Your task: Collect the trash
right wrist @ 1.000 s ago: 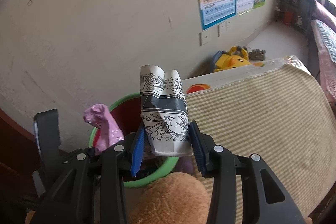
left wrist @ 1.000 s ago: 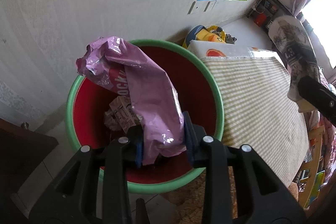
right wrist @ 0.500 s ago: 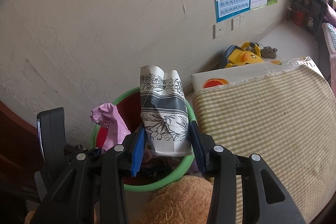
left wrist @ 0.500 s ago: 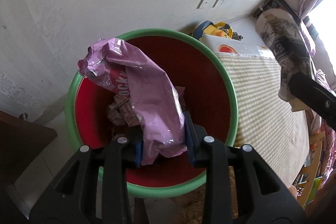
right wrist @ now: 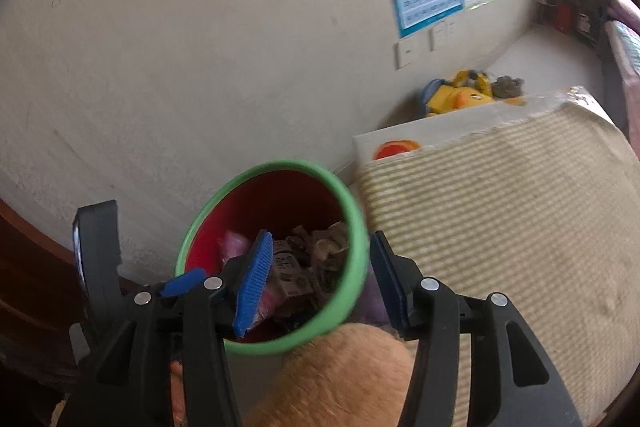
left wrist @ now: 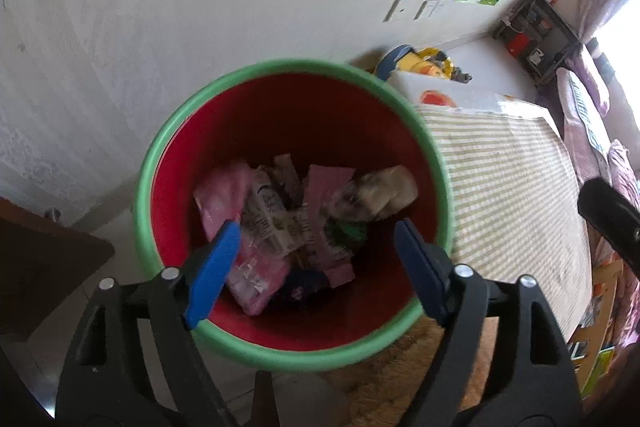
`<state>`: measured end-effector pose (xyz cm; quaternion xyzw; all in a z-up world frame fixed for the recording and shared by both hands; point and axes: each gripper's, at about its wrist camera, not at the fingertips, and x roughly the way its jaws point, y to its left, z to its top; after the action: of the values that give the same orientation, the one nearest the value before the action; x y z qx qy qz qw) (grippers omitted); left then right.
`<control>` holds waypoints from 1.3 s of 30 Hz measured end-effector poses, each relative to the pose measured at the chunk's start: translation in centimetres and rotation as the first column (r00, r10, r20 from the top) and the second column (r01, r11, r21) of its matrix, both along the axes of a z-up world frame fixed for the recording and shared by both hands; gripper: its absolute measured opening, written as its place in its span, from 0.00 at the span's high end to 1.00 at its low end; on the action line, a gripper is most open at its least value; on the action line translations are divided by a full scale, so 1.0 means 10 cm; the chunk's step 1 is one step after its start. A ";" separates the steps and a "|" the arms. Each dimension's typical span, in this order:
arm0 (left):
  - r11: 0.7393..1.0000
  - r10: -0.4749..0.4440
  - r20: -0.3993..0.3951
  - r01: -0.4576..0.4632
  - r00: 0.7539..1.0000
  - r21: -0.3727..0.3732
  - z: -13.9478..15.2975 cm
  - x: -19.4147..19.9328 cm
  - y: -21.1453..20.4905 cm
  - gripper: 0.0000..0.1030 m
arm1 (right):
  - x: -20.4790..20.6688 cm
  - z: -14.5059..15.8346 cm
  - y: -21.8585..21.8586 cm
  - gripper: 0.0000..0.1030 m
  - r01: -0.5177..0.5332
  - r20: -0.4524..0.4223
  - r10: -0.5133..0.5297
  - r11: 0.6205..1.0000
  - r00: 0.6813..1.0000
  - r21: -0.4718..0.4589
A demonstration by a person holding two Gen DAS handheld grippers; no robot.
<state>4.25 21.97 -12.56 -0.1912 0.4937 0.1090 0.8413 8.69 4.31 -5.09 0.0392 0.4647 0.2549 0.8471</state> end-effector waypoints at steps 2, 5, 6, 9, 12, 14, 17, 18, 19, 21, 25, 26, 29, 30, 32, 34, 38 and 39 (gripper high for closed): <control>1.000 -0.025 0.043 0.024 0.999 0.019 0.13 0.02 -0.15 0.19 | -0.05 0.07 -0.23 0.51 0.044 0.021 -0.044 0.999 0.999 0.004; 0.996 -0.075 0.120 0.070 0.990 0.047 0.38 0.04 -0.46 0.14 | -0.18 0.22 -0.68 0.45 0.132 0.070 -0.132 0.991 0.989 0.000; 0.994 -0.098 0.162 0.090 0.982 0.054 0.49 0.05 -0.63 0.11 | -0.22 0.26 -0.82 0.43 0.160 0.089 -0.159 0.987 0.983 -0.002; 0.986 -0.159 0.256 0.142 0.954 0.083 0.78 0.07 -1.05 0.06 | -0.40 0.41 -1.29 0.37 0.262 0.160 -0.258 0.965 0.953 -0.006; 0.969 -0.239 0.344 0.199 0.908 0.148 1.06 0.05 -1.50 0.05 | -0.61 0.51 -1.73 0.35 0.354 0.228 -0.343 0.935 0.911 -0.006; 0.953 -0.288 0.381 0.223 0.879 0.206 1.20 0.02 -1.75 0.05 | -0.73 0.52 -1.97 0.30 0.410 0.254 -0.394 0.912 0.883 -0.010; 0.920 -0.353 0.415 0.230 0.839 0.317 1.39 0.00 -2.16 0.05 | -0.88 0.48 -2.32 0.27 0.478 0.266 -0.463 0.878 0.845 0.012; 0.907 -0.380 0.417 0.245 0.826 0.343 1.46 0.00 -2.32 0.05 | -0.92 0.46 -2.43 0.27 0.494 0.264 -0.481 0.869 0.836 0.021; 0.901 -0.396 0.417 0.258 0.818 0.349 1.49 0.00 -2.39 0.05 | -0.95 0.46 -2.51 0.27 0.505 0.263 -0.494 0.862 0.828 0.030; 0.891 -0.423 0.417 0.284 0.805 0.355 1.55 -0.01 -2.58 0.05 | -1.04 0.46 -2.66 0.27 0.530 0.270 -0.523 0.846 0.808 0.052; 0.882 -0.431 0.431 0.269 0.793 0.388 1.61 -0.10 -2.78 0.05 | -1.16 0.52 -2.83 0.25 0.561 0.310 -0.553 0.825 0.773 0.070; 0.877 -0.433 0.435 0.257 0.790 0.406 1.61 -0.13 -2.82 0.05 | -1.19 0.54 -2.85 0.23 0.570 0.321 -0.560 0.818 0.763 0.074; 0.860 -0.443 0.443 0.230 0.780 0.455 1.63 -0.22 -2.89 0.05 | -1.24 0.56 -2.90 0.17 0.591 0.346 -0.581 0.802 0.736 0.091; 0.863 -0.442 0.443 0.234 0.780 0.448 1.62 -0.21 -2.89 0.05 | -1.24 0.56 -2.91 0.17 0.593 0.346 -0.584 0.800 0.734 0.092; 0.873 -0.434 0.445 0.245 0.783 0.421 1.64 -0.23 -2.86 0.05 | -1.24 0.54 -2.93 0.17 0.593 0.341 -0.584 0.800 0.736 0.089; 0.882 -0.419 0.453 0.235 0.787 0.408 1.65 -0.24 -2.82 0.05 | -1.22 0.54 -2.91 0.17 0.591 0.340 -0.581 0.802 0.739 0.086; 0.882 -0.413 0.460 0.219 0.786 0.418 1.64 -0.26 -2.78 0.05 | -1.22 0.53 -2.89 0.16 0.589 0.340 -0.579 0.803 0.741 0.086; 0.884 -0.409 0.460 0.217 0.788 0.414 1.64 -0.26 -2.76 0.05 | -1.22 0.53 -2.89 0.16 0.589 0.336 -0.580 0.804 0.742 0.086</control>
<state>1.67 -5.65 3.87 0.0199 0.2379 -0.0087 0.9710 -3.53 -24.55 0.17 0.1263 0.2760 -0.0265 0.9524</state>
